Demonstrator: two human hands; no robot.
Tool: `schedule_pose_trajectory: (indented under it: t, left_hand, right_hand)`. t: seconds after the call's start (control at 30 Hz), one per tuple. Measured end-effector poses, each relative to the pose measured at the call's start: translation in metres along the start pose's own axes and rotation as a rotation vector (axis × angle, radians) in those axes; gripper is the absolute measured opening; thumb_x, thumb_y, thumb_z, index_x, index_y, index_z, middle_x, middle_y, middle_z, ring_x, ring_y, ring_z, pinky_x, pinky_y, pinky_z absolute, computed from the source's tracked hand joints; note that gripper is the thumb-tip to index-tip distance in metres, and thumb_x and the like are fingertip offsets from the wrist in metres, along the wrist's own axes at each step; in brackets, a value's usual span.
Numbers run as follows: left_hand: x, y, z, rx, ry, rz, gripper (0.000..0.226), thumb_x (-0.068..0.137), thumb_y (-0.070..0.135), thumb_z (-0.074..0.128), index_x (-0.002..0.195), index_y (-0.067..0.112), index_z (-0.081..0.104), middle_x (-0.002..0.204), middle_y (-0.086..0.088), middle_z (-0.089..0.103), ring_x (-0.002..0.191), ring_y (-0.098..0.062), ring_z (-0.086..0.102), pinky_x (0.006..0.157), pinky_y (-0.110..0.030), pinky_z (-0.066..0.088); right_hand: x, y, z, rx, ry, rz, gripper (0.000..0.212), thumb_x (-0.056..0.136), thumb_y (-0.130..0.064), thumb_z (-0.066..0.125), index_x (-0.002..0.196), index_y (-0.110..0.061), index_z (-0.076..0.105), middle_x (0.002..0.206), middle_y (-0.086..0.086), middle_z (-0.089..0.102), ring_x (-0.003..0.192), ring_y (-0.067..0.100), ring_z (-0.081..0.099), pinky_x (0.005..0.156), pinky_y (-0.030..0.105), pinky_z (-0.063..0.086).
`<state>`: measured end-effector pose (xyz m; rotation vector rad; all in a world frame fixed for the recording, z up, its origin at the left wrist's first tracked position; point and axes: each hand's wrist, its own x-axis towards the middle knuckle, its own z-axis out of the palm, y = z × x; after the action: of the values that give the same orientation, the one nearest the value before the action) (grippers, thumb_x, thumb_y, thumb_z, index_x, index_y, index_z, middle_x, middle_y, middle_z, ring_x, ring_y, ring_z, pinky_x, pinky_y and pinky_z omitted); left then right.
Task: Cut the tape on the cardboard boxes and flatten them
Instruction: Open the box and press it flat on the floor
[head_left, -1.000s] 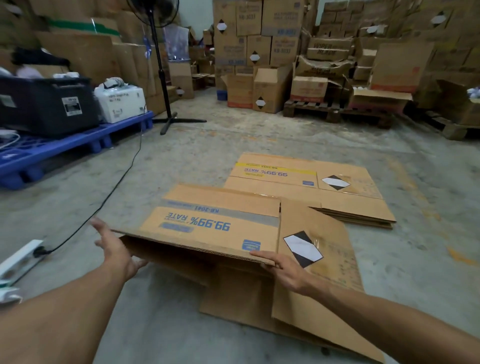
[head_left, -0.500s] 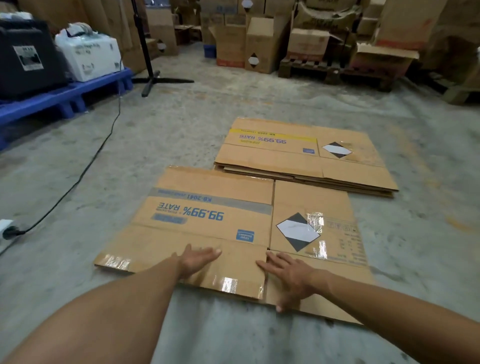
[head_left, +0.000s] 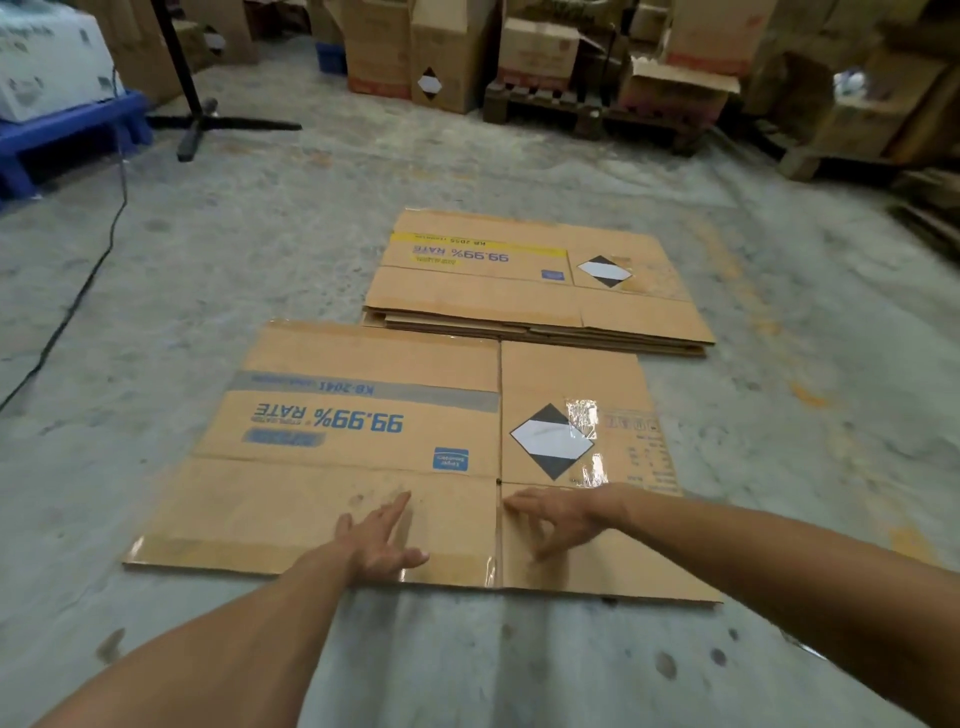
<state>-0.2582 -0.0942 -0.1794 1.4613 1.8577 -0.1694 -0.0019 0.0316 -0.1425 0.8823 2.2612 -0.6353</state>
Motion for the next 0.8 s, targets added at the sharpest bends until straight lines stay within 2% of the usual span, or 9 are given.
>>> schedule_pose_trajectory:
  t: [0.07,0.1,0.2,0.3,0.37,0.47,0.57,0.7,0.8]
  left_hand:
    - [0.011,-0.013,-0.006,0.018,0.087,-0.037,0.096,0.077,0.079,0.036,0.157,0.035,0.006,0.163,-0.002,0.02,0.147,-0.026,0.021,0.118,-0.048,0.016]
    - [0.015,-0.016,-0.01,0.013,0.141,-0.061,0.096,0.073,0.082,0.032,0.156,0.038,0.011,0.159,-0.003,0.026,0.144,-0.028,0.026,0.115,-0.051,0.023]
    - [0.026,-0.004,-0.017,-0.011,0.288,-0.098,0.066,0.094,0.064,0.037,0.153,0.044,0.017,0.16,-0.001,0.019,0.145,-0.03,0.018,0.111,-0.059,0.027]
    - [0.038,0.018,-0.017,0.015,0.324,-0.075,0.055,0.1,0.06,0.023,0.152,0.051,0.009,0.165,0.008,-0.001,0.151,-0.025,0.0,0.113,-0.062,0.016]
    - [0.05,0.017,-0.005,0.01,0.37,-0.115,0.053,0.098,0.063,0.008,0.151,0.055,0.006,0.165,0.011,-0.002,0.152,-0.023,-0.002,0.116,-0.059,0.011]
    - [0.058,0.013,0.021,0.091,0.512,-0.169,0.063,0.089,0.067,-0.009,0.149,0.057,0.004,0.165,0.015,0.003,0.151,-0.02,0.001,0.115,-0.056,0.006]
    - [0.065,0.015,0.034,0.13,0.637,-0.173,0.06,0.093,0.064,-0.002,0.151,0.055,0.011,0.164,0.016,0.01,0.151,-0.02,0.007,0.114,-0.054,0.007]
    - [0.066,0.013,0.035,0.139,0.647,-0.186,0.06,0.092,0.064,-0.002,0.15,0.056,0.013,0.163,0.016,0.013,0.151,-0.02,0.01,0.114,-0.055,0.01]
    - [0.068,0.02,0.026,0.117,0.634,-0.211,0.061,0.091,0.065,0.0,0.146,0.055,0.025,0.159,0.015,0.024,0.146,-0.021,0.02,0.11,-0.055,0.016]
  right_hand:
    - [0.011,-0.002,-0.01,0.132,0.15,0.021,0.077,0.094,-0.05,0.056,0.156,-0.025,0.018,0.148,0.008,0.04,0.136,0.028,0.039,0.112,0.042,0.032]
    - [0.019,-0.005,-0.011,0.158,0.232,0.051,0.073,0.095,-0.055,0.05,0.155,-0.028,0.019,0.147,0.008,0.04,0.135,0.029,0.039,0.111,0.045,0.032]
    - [0.045,-0.009,-0.002,0.084,0.376,0.114,0.081,0.086,-0.079,0.023,0.155,-0.037,0.011,0.161,0.004,0.015,0.148,0.029,0.011,0.115,0.055,0.014]
    - [0.067,0.001,0.008,0.071,0.408,0.077,0.096,0.066,-0.087,0.0,0.153,-0.046,-0.004,0.164,-0.002,-0.015,0.149,0.025,-0.019,0.115,0.058,-0.008]
    - [0.078,0.009,0.017,0.088,0.432,0.087,0.09,0.07,-0.086,0.0,0.151,-0.05,-0.009,0.162,-0.005,-0.022,0.147,0.023,-0.025,0.115,0.057,-0.012]
    - [0.086,0.013,0.036,0.054,0.525,0.107,0.078,0.08,-0.084,0.004,0.15,-0.053,-0.007,0.163,-0.01,-0.017,0.149,0.018,-0.021,0.117,0.055,-0.01]
    - [0.094,0.015,0.044,0.051,0.68,0.126,0.068,0.089,-0.079,0.009,0.151,-0.053,-0.002,0.163,-0.012,-0.011,0.15,0.017,-0.016,0.117,0.053,-0.01]
    - [0.092,0.013,0.044,0.032,0.646,0.122,0.068,0.089,-0.077,0.009,0.152,-0.051,0.0,0.164,-0.01,-0.008,0.15,0.019,-0.014,0.116,0.054,-0.011]
    - [0.094,0.025,0.018,0.079,0.615,0.035,0.065,0.09,-0.076,0.015,0.148,-0.047,0.02,0.158,-0.005,0.023,0.146,0.025,0.015,0.113,0.054,0.01]
